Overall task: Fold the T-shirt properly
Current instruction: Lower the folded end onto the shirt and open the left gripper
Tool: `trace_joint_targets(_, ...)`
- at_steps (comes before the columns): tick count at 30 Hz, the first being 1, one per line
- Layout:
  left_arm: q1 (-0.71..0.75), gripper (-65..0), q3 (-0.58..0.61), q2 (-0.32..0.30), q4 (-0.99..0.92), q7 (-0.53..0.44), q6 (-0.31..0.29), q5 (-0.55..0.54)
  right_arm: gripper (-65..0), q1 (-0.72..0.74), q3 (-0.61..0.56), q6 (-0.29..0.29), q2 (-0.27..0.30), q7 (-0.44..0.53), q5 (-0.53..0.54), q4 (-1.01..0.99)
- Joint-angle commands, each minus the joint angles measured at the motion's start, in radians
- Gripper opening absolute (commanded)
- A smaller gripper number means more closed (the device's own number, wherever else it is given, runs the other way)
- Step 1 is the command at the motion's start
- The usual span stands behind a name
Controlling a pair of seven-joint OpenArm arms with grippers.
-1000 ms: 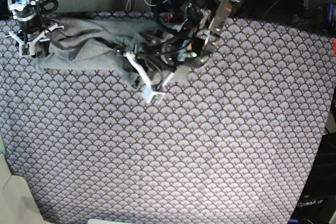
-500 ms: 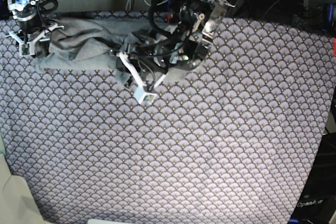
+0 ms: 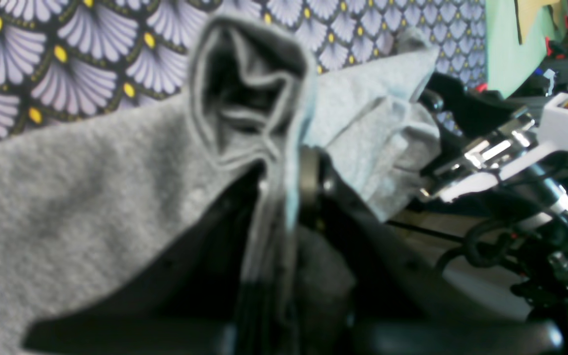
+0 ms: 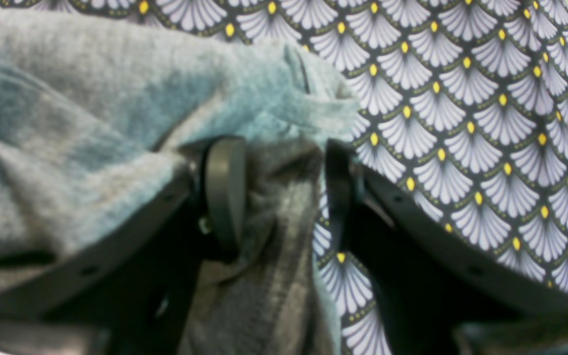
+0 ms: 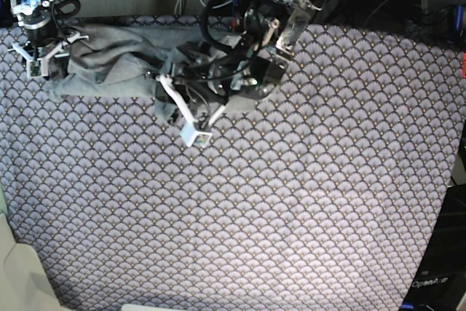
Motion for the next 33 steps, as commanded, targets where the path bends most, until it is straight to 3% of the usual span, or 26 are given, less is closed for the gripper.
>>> trace_joint_targets(1, -0.017, -65.0, 0.002, 0.013, 0.015, -0.012, -0.007, -0.019, -38.1, -0.005, 0.002, 0.004, 0.010, 0.013, 0.004, 0.012)
trace_joint_targets(6, -0.017, -65.0, 0.002, 0.011, 0.015, -0.012, -0.010, -0.027, -38.1, -0.014, 0.002, 0.004, 0.010, 0.013, 0.004, 0.012)
trace_joint_targets(7, -0.017, -62.6, 0.004, 0.011, 0.020, -0.009, -0.012, -0.027, -38.1, -0.014, 0.002, 0.004, 0.008, 0.013, 0.004, 0.012)
trace_joint_targets(14, -0.003, -27.8, 0.008, 0.004, 0.100, -0.010, -0.021, -0.028, -38.1, -0.019, 0.002, 0.004, 0.010, 0.013, 0.004, 0.012)
trace_joint_targets(17, 0.001, -21.3, 0.025, 0.004, 0.150, -0.012, -0.096, -0.028, -38.1, -0.019, 0.002, 0.004, 0.008, 0.013, 0.004, 0.012)
trace_joint_targets(19, 0.001, -21.0, 0.019, 0.005, 0.181, -0.013, -0.124, -0.028, -38.1, -0.019, 0.002, 0.004, 0.008, 0.013, 0.004, 0.012)
trace_joint_targets(24, 0.010, -21.1, -0.033, 0.000, 0.244, -0.004, -0.128, -0.028, -38.1, -0.019, 0.002, 0.004, 0.008, 0.013, 0.004, 0.012)
trace_joint_targets(27, 0.037, -22.8, -0.098, -0.042, 0.253, -0.010, -0.122, -0.028, -38.1, -0.019, 0.002, 0.004, 0.008, 0.013, 0.004, 0.012)
trace_joint_targets(29, 0.044, -31.4, -0.173, -0.076, 0.227, -0.012, -0.122, -0.025, -38.1, -0.014, 0.002, 0.004, 0.008, 0.013, 0.004, 0.012)
trace_joint_targets(33, 0.047, -55.0, -0.268, -0.110, 0.120, -0.006, -0.127, -0.028, -38.1, -0.011, 0.002, 0.004, 0.010, 0.013, 0.004, 0.017)
